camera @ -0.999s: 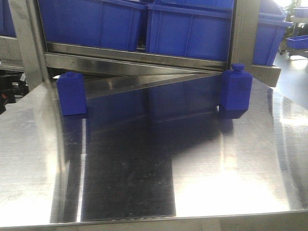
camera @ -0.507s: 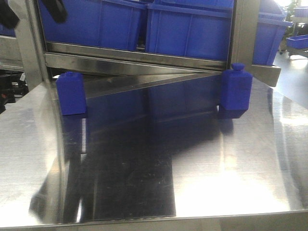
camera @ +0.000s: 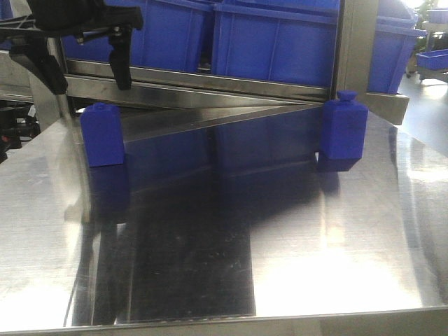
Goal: Pick and sort blue part to right shelf
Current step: 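Move the left gripper down toward the blue part nearer the left arm, then close the left gripper on the blue part and lift it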
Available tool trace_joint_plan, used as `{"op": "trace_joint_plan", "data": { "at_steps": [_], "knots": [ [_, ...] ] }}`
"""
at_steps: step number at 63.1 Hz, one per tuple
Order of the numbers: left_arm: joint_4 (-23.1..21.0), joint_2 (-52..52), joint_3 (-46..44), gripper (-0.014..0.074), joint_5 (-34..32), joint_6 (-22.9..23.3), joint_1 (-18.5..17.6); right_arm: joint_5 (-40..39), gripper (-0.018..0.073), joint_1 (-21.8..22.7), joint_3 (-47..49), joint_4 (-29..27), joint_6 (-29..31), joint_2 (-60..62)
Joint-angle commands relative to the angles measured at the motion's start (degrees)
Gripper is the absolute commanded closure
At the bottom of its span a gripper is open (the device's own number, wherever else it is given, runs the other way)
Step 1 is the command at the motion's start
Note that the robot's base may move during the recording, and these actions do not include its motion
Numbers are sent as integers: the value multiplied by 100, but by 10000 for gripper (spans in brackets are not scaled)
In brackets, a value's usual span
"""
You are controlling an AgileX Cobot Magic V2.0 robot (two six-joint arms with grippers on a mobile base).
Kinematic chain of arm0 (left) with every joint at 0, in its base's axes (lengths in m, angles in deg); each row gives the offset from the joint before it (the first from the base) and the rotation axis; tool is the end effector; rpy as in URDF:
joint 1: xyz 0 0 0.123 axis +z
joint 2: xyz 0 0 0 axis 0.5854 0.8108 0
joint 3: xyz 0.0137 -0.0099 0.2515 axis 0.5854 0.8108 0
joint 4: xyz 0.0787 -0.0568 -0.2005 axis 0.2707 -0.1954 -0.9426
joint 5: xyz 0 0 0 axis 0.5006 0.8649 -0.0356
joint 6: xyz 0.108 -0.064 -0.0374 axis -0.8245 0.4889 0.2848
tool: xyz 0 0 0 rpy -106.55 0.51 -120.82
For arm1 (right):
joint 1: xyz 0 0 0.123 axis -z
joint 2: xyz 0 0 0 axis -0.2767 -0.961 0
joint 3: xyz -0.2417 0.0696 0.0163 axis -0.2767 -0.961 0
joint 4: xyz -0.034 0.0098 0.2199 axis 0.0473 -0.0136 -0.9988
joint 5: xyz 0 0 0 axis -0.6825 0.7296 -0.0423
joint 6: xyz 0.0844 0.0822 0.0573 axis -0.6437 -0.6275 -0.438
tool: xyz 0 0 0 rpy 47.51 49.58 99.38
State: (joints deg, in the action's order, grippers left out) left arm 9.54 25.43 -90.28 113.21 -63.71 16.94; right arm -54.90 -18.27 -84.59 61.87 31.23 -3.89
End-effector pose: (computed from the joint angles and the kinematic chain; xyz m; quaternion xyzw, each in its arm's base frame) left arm 0.3822 -0.1236 0.2271 -0.0310 0.9751 -0.0525 0.2134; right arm 0.0992 0.0027 0.1833 -0.0053 0.7443 0.0152 0.6677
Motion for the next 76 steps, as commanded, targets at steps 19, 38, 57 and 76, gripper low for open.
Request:
{"op": "trace_joint_plan", "data": {
  "at_steps": [19, 38, 57, 76],
  "knots": [
    [21, 263, -253, -24, -72, 229, 1, -540, 501, -1, 137, 64, 35, 61],
    [-381, 446, -253, 75, -152, 262, 135, -574, 501, -1, 137, 64, 35, 61],
    [-487, 467, -277, 284, -91, 262, 195, -580, 501, -1, 137, 64, 35, 61],
    [-515, 467, -942, 284, 990, -183, 195, -578, 501, -1, 137, 64, 35, 61]
  ]
}}
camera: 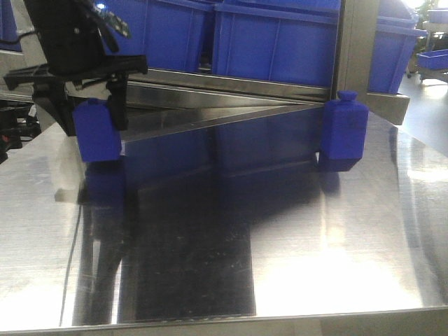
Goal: Pick and sort blue part to right shelf
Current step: 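Close the left gripper on the blue part and lift it, then lower the right gripper over the second blue part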
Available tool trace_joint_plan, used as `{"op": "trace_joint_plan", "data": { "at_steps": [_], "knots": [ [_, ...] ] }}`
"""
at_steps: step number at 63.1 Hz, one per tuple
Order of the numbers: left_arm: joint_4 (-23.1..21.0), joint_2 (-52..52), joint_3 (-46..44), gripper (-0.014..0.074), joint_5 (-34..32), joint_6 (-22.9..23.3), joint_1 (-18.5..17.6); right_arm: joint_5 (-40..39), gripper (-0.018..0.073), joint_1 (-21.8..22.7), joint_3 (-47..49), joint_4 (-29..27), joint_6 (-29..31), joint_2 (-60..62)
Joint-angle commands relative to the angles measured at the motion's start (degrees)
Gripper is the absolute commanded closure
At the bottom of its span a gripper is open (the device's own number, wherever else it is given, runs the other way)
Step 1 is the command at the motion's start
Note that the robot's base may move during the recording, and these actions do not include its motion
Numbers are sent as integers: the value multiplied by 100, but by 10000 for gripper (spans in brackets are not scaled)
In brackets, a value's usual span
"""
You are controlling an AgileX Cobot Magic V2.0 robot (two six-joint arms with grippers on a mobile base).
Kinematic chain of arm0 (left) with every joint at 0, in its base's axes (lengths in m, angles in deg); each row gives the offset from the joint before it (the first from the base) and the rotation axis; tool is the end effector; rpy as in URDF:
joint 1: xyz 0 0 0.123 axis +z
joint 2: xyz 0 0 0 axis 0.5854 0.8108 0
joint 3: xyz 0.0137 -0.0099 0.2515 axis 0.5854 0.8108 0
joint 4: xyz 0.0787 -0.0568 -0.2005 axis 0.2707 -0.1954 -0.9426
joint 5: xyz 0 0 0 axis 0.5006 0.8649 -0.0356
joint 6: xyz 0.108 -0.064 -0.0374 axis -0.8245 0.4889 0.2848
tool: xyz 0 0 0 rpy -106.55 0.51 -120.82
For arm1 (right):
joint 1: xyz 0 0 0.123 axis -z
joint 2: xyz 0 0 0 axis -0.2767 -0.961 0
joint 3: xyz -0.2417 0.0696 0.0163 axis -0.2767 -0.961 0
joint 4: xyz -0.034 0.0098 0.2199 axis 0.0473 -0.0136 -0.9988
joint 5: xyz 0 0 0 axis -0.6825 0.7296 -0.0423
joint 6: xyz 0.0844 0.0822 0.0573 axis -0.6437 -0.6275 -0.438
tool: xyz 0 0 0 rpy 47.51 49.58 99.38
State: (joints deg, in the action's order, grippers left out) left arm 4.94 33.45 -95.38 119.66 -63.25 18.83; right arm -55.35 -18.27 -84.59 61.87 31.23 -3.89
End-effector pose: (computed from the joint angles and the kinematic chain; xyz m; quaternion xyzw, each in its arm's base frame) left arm 0.3923 -0.1224 0.1888 -0.0641 0.9884 -0.0575 0.1253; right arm 0.0994 0.0027 0.1843 -0.0054 0.7416 0.0154 0.6706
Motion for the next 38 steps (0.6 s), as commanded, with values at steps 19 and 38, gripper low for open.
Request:
{"op": "trace_joint_plan", "data": {
  "at_steps": [19, 38],
  "knots": [
    [172, -1218, -801, 284, 731, -860, -322, -534, 501, -1, 137, 64, 35, 61],
    [1126, -2513, -189, 284, 652, -1157, -752, -677, 501, -1, 137, 64, 35, 61]
  ]
}}
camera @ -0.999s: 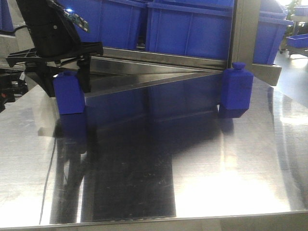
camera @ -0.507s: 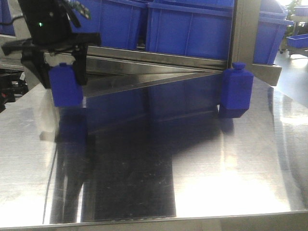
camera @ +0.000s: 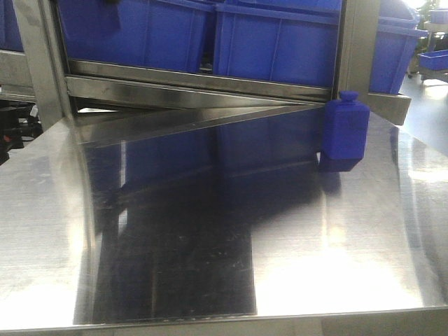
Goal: Pick and sort blue part to right shelf
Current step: 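Lower the right gripper over the second blue part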
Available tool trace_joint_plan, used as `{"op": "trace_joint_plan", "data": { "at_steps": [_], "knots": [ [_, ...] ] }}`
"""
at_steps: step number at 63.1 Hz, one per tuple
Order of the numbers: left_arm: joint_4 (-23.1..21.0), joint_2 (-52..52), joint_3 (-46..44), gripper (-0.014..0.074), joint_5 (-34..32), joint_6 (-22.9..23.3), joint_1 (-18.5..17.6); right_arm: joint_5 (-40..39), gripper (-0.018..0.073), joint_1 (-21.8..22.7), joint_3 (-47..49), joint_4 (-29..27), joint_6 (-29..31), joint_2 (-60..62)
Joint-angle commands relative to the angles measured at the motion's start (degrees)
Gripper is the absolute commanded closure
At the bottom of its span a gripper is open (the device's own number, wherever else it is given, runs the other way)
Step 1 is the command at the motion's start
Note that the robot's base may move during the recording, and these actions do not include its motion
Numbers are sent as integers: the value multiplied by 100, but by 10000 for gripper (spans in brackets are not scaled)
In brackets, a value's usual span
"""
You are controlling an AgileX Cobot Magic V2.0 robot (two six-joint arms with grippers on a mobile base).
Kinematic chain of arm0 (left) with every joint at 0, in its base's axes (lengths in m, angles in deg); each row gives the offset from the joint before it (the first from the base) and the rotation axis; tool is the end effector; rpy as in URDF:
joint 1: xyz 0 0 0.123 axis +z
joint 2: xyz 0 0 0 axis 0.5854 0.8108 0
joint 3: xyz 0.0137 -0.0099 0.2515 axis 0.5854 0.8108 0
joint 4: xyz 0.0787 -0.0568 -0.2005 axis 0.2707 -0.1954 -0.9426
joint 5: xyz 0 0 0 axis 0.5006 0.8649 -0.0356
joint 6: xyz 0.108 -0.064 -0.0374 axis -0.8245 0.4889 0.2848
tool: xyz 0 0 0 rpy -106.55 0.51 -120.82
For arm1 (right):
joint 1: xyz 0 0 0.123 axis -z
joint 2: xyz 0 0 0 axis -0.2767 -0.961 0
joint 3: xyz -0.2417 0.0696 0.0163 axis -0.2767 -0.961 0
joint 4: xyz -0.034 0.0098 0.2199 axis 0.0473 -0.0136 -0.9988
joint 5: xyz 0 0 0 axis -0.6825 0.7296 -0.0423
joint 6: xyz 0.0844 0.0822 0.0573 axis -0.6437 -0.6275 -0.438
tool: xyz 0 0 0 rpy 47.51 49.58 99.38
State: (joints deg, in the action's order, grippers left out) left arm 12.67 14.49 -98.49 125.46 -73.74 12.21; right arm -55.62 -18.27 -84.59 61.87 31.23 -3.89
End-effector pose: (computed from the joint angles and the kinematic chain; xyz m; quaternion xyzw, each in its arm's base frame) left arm 0.3338 -0.1305 0.3276 0.0863 0.9556 -0.0339 0.2797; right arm 0.0994 0.0027 0.1849 -0.0054 0.7401 0.0156 0.6723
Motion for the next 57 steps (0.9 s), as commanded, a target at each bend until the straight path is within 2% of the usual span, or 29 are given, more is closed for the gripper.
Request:
{"op": "trace_joint_plan", "data": {
  "at_steps": [1, 13, 25, 34, 43, 47, 51, 57],
  "knots": [
    [406, -686, 197, 284, 53, -122, -109, -656, 501, -1, 137, 64, 35, 61],
    [799, -1808, 1641, 284, -508, -151, -121, -832, 501, -1, 137, -119, 35, 61],
    [826, -3219, 3414, 284, -1511, -151, -121, -899, 501, -1, 378, -526, 35, 48],
    [826, -4296, 4573, 284, -2369, -151, -121, -589, 501, -1, 972, -531, 35, -208],
    [826, -5178, 5428, 284, -3094, -151, -121, -337, 494, -7, 1760, -531, 35, -989],
    [826, -5543, 5727, 284, -3308, -141, -121, -331, 452, -7, 2154, -531, 35, -1487],
    [826, -5864, 5947, 284, -3412, -127, -121, -331, 363, -7, 2474, -531, 35, -1893],
    [826, -6239, 6177, 284, -3500, -128, -121, -331, 154, -7, 2990, -531, 35, -2608]
  ]
}}
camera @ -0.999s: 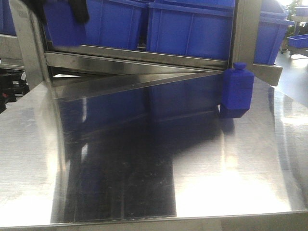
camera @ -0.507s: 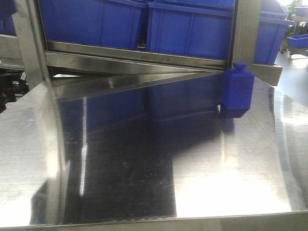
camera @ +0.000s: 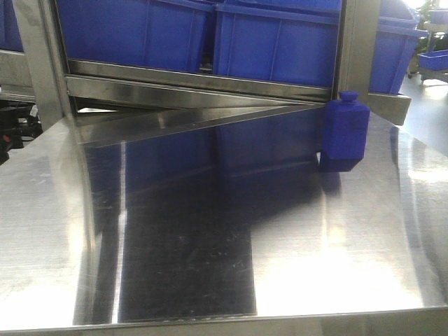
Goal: Pick and sort blue part to right shelf
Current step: 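Lower the right gripper over the second blue part, then close the right gripper on the second blue part and lift it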
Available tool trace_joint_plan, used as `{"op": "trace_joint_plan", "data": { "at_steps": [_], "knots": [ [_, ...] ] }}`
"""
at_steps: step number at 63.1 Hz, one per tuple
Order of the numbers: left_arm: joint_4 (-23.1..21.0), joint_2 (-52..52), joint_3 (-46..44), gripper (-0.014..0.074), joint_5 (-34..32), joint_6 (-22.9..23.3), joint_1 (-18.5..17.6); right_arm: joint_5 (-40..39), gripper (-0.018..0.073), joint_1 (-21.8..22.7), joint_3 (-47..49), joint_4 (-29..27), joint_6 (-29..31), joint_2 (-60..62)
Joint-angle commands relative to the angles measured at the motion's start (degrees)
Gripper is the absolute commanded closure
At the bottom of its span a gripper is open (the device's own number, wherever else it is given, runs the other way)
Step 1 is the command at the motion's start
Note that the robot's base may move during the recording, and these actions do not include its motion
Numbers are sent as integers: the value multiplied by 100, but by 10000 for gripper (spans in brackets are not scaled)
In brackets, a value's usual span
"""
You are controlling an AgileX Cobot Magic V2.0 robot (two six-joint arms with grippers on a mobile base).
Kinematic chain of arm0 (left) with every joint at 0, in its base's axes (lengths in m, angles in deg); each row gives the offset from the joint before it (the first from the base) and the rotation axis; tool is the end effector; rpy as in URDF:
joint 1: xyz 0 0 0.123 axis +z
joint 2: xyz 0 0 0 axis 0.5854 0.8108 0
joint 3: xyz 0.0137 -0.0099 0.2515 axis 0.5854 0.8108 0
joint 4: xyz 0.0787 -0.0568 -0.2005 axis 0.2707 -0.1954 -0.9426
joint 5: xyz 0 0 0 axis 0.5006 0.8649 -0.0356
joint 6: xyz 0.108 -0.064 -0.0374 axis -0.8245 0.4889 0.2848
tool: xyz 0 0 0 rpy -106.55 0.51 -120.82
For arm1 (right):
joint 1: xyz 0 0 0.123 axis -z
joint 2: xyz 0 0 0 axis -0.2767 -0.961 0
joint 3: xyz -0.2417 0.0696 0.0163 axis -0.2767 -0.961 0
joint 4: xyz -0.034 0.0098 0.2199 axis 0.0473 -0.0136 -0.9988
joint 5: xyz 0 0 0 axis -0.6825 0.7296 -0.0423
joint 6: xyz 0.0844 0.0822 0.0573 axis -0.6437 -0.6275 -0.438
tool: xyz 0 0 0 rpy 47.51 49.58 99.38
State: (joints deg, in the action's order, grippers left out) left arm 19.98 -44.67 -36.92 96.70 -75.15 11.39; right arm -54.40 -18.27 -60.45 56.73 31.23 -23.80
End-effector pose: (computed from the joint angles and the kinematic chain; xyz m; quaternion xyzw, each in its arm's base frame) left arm 0.1534 -0.0463 0.3143 0.1298 0.8575 -0.0433 0.4960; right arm 0.1224 0.0058 0.2909 0.0211 0.7219 0.0525 0.6897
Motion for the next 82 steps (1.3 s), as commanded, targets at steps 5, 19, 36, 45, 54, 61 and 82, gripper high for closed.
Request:
{"op": "trace_joint_plan", "data": {
  "at_steps": [5, 19, 36, 45, 54, 61, 82],
  "knots": [
    [94, -590, 109, 284, -633, 13, -39, -440, -5, -77, 947, -17, 35, -1184],
    [94, -1076, 131, 284, -633, 13, -39, -185, -50, -828, 1880, -17, 35, -2628],
    [46, -1229, 131, 284, -612, 13, -39, 248, -50, -1521, 2872, -17, 35, -4299],
    [-37, -1229, 131, 284, -612, 13, -39, 1925, -50, -1498, 4223, 99, 35, -5257],
    [-59, -1229, 131, 284, -612, 13, -39, 3285, -50, -1472, 5613, 245, 29, -6236],
    [-72, -1229, 131, 284, -612, 13, -39, 4054, -50, -1472, 6548, 321, -135, -6954],
    [-251, -1229, 131, 284, -612, 13, -39, 4915, -50, -1249, 7949, 702, -435, -8600]
  ]
}}
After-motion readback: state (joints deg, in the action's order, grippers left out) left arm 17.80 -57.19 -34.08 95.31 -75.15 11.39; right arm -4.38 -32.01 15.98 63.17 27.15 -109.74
